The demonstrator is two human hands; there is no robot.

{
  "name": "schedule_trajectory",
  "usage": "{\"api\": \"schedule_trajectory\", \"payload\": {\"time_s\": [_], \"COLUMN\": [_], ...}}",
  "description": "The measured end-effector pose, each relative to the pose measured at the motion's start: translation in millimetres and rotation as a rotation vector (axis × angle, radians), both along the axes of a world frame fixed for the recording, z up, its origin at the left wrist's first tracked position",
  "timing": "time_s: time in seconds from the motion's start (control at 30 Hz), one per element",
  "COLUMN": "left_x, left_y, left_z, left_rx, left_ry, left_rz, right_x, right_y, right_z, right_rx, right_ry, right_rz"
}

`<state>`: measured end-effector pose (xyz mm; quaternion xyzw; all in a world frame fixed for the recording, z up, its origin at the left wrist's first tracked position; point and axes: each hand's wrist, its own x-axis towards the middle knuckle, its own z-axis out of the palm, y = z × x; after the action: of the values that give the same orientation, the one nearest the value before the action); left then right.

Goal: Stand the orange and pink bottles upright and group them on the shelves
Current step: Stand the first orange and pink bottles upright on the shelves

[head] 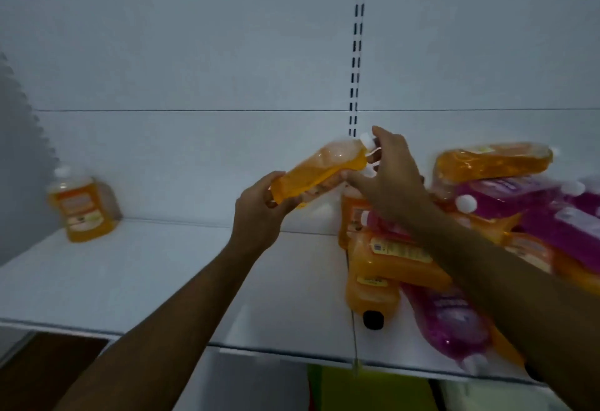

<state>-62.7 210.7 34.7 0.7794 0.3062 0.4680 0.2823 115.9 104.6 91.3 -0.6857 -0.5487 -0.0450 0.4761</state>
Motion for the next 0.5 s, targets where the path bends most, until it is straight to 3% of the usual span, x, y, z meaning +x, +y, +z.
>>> {"api": "schedule_trajectory", "payload": {"time_s": [0.1,0.23,0.5], "left_x": [-65,-149,-295], "left_y": [13,24,78], "left_z": [-6,-25,-79], "left_rx": [-0.192,-0.307,-0.371], "left_ry": [-0.069,-0.071,-0.022], "left_rz": [-0.027,0.052,0.364], "right_x": [-48,-119,-277], "right_y": [41,91,185], "right_z": [-1,-15,-52], "right_rx": [0.051,-0.068,-0.127], "right_ry": [0.039,0.167,0.127], "right_rz": [0.216,0.525,0.656]}}
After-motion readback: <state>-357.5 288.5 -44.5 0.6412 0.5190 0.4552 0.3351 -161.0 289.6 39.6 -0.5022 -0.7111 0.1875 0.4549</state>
